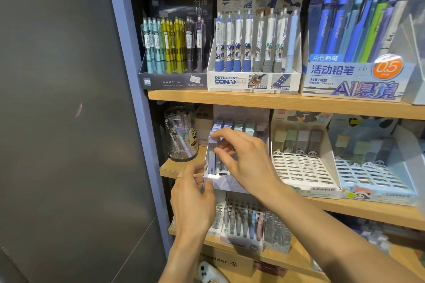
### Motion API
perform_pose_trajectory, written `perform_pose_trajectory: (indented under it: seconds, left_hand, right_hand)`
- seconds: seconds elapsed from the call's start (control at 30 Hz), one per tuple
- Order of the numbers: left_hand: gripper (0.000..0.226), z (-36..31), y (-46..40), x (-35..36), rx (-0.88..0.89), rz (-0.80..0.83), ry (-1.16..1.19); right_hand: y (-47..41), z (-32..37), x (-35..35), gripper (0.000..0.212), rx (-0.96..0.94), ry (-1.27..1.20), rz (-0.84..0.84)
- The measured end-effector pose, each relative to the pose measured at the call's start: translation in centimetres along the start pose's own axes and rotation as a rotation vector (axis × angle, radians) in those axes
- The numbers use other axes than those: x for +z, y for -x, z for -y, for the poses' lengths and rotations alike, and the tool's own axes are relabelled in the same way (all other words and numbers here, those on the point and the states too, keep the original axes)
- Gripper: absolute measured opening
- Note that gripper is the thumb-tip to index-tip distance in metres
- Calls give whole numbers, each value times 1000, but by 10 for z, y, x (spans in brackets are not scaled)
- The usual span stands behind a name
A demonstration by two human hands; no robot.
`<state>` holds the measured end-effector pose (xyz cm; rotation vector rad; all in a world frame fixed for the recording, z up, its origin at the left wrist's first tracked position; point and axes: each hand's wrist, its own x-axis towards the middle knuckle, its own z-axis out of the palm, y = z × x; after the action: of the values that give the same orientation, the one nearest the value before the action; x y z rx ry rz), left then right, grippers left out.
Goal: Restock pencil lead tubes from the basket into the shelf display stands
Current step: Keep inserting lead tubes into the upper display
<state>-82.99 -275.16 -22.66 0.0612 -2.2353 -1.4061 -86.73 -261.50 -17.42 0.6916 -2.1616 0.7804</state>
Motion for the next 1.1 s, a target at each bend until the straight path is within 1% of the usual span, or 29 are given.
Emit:
perform_pose_trajectory:
  seconds: [0.13, 0.23, 0.33, 0.43, 0.47, 0.53, 0.57, 0.63, 0.7, 0.77, 0.87, 0.9, 0.97, 1.03, 1.1]
  left_hand:
    - [44, 1, 0, 1, 22, 2, -7]
    - [43, 2, 1, 2, 33, 8, -14]
    - [41, 2, 1, 3, 51, 3, -16]
    - [34, -2, 4, 2, 101, -32, -12]
    - [30, -4, 7, 2, 132, -40, -12]
    - [19, -7, 14, 2, 204, -4, 0]
    - [13, -10, 18, 4, 241, 46, 10]
    - [5, -14, 30, 12, 321, 197, 11]
    - [11, -15, 47, 26, 422, 365, -40]
    - [16, -8, 68, 44, 507, 555, -128]
    - [28, 14, 105, 73, 533, 853, -324]
    - [33, 22, 118, 84, 535, 955, -408]
    - [43, 42, 144, 107, 513, 1160, -578]
    - [52, 65, 168, 130, 414, 1344, -704]
    - [58, 88, 187, 147, 288, 1458, -753]
  right_hand:
    - [-5, -4, -1, 31, 17, 68, 38]
    - [-3, -8, 0, 33, 28, 86, 71]
    - [1, -7, -2, 39, 33, 81, 89]
    - [8, -2, -11, 51, 58, 74, 105]
    - [14, -1, -17, 51, 69, 67, 101]
    - [36, 3, -30, 44, 108, 23, 84]
    - [50, 5, -37, 39, 147, -15, 74]
    - [87, 6, -52, 29, 275, -100, 36]
    - [131, 4, -68, 22, 406, -140, -21]
    - [185, -3, -79, 18, 522, -126, -60]
    - [271, -16, -87, 13, 822, -153, -73]
    - [299, -23, -88, 12, 917, -142, -57]
    - [350, -37, -83, 11, 1106, -117, 57]
    - [400, -49, -68, 14, 1282, -92, 216]
    - [439, -56, -52, 22, 1420, -88, 339]
